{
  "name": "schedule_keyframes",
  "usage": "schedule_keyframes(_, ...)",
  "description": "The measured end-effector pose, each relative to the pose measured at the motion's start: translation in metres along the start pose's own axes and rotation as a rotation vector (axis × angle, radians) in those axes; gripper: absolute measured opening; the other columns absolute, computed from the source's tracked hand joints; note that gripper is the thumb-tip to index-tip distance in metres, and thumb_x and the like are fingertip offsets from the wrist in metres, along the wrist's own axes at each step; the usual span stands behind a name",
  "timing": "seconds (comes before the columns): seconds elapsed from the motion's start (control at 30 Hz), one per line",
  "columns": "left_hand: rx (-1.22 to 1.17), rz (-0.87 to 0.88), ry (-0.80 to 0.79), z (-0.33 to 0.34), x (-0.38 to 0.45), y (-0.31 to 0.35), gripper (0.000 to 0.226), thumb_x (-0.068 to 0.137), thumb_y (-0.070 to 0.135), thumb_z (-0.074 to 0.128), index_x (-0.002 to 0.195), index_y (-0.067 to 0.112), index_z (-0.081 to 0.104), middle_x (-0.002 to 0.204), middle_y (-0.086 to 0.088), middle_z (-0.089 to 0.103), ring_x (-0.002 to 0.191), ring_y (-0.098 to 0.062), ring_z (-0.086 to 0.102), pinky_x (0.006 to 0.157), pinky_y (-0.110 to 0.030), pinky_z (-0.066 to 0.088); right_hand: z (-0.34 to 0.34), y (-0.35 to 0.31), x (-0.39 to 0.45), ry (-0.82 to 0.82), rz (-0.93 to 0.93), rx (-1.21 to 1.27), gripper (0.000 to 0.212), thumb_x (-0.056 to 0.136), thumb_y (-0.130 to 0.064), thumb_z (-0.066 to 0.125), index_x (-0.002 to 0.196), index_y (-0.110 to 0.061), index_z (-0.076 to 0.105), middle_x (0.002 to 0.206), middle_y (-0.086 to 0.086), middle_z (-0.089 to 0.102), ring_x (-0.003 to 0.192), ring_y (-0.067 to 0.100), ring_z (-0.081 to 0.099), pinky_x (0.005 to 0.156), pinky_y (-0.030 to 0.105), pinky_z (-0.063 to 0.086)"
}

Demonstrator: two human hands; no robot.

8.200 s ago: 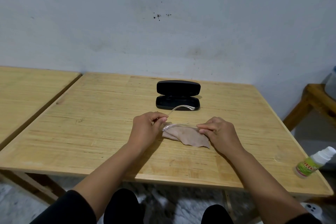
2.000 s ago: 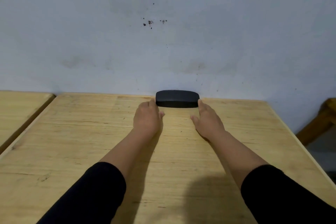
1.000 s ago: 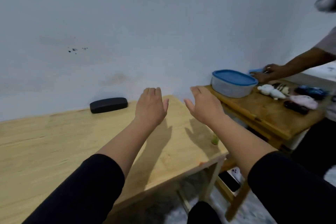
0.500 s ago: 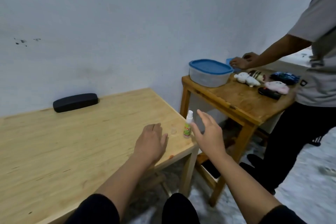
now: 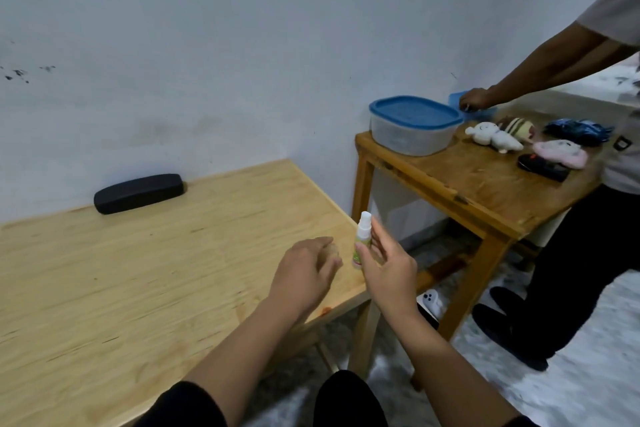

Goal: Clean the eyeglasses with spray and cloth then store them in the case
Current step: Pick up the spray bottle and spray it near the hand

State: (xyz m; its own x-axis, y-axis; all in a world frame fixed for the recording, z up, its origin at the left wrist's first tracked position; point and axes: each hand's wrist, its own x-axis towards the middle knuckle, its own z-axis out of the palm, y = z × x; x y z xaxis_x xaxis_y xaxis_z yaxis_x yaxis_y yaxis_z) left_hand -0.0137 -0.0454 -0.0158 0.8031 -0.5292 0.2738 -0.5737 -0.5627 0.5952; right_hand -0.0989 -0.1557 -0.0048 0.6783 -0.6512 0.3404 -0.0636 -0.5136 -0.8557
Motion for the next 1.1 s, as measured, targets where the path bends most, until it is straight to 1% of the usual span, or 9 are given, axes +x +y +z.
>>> schedule_keyframes(0.07,-0.032,0.009,0.007,0.003,0.004,0.001,0.036,0.087,0.036,0.057,0.121,0.024,0.058,0.121,0.001,0.064,0.109,-0.015,0.057,0.096,-0.032,0.046,0.000,0.001,0.002,-0.021,0.022,0.048,0.053,0.084,-0.012,0.065,0.133,-0.020,0.047,0.125,0.004,0.061,0.106,0.006,0.058,0.085,0.006,0.046)
schedule_keyframes(0.13,-0.074,-0.006,0.020,0.004,0.009,0.001,0.031,0.087,0.033,0.058,0.117,0.023,0.061,0.115,0.001,0.067,0.104,-0.014,0.059,0.094,-0.033,0.048,0.000,0.001,0.004,-0.030,0.031,0.094,0.052,0.083,-0.009,0.065,0.132,-0.018,0.048,0.123,0.005,0.061,0.099,0.001,0.058,0.074,-0.002,0.043)
schedule_keyframes(0.3,-0.310,-0.021,0.225,-0.014,0.024,0.016,0.027,0.085,0.029,0.063,0.111,0.021,0.067,0.109,0.006,0.069,0.099,-0.007,0.061,0.086,-0.017,0.042,-0.004,0.002,0.006,-0.076,0.030,0.205,0.051,0.082,-0.002,0.064,0.130,-0.014,0.050,0.115,0.001,0.061,0.084,-0.017,0.059,0.065,0.000,0.046)
schedule_keyframes(0.4,-0.442,0.035,0.291,-0.029,0.032,0.035,0.026,0.085,0.031,0.064,0.110,0.025,0.066,0.105,0.012,0.068,0.096,-0.001,0.061,0.086,-0.015,0.044,-0.004,0.004,0.007,-0.089,0.054,0.257,0.055,0.082,-0.002,0.064,0.132,-0.019,0.048,0.121,0.007,0.062,0.091,-0.009,0.062,0.068,0.009,0.052)
schedule_keyframes(0.57,-0.431,0.178,0.181,-0.029,0.034,0.054,0.026,0.084,0.029,0.065,0.110,0.028,0.067,0.105,0.014,0.067,0.096,0.006,0.058,0.086,-0.009,0.044,-0.005,0.006,0.009,-0.070,0.045,0.222,0.071,0.081,-0.008,0.067,0.136,-0.039,0.034,0.124,0.010,0.061,0.105,0.002,0.058,0.084,0.002,0.044)
schedule_keyframes(0.7,-0.326,0.193,0.103,-0.018,0.032,0.049,0.029,0.083,0.031,0.065,0.113,0.029,0.065,0.108,0.010,0.069,0.092,0.009,0.054,0.082,-0.002,0.038,-0.007,0.005,0.010,-0.070,-0.023,0.167,0.081,0.083,-0.009,0.065,0.123,-0.065,0.023,0.123,0.010,0.062,0.113,0.008,0.058,0.096,0.018,0.046)
schedule_keyframes(0.77,-0.355,0.171,0.076,-0.017,0.030,0.047,0.032,0.082,0.029,0.067,0.114,0.028,0.064,0.106,0.009,0.069,0.092,0.008,0.056,0.085,-0.007,0.042,-0.009,0.006,0.011,-0.098,-0.059,0.145,0.084,0.084,-0.008,0.064,0.119,-0.073,0.022,0.123,0.007,0.063,0.113,0.008,0.059,0.098,0.024,0.047)
schedule_keyframes(0.9,-0.371,0.151,0.042,-0.016,0.024,0.038,0.033,0.085,0.029,0.063,0.118,0.027,0.061,0.108,0.008,0.068,0.101,-0.002,0.060,0.093,-0.021,0.046,-0.010,0.008,0.014,-0.136,-0.132,0.094,0.073,0.084,-0.005,0.062,0.120,-0.061,0.035,0.131,0.001,0.057,0.112,0.003,0.057,0.090,0.009,0.045)
schedule_keyframes(1.1,0.060,0.009,-0.141,0.005,0.009,-0.002,0.044,0.095,0.037,0.040,0.137,0.024,0.040,0.142,-0.001,0.045,0.131,-0.018,0.040,0.110,-0.036,0.034,-0.011,0.009,0.016,-0.149,-0.151,0.024,0.063,0.083,-0.008,0.064,0.122,-0.052,0.041,0.121,0.006,0.062,0.105,0.003,0.059,0.087,0.009,0.047)
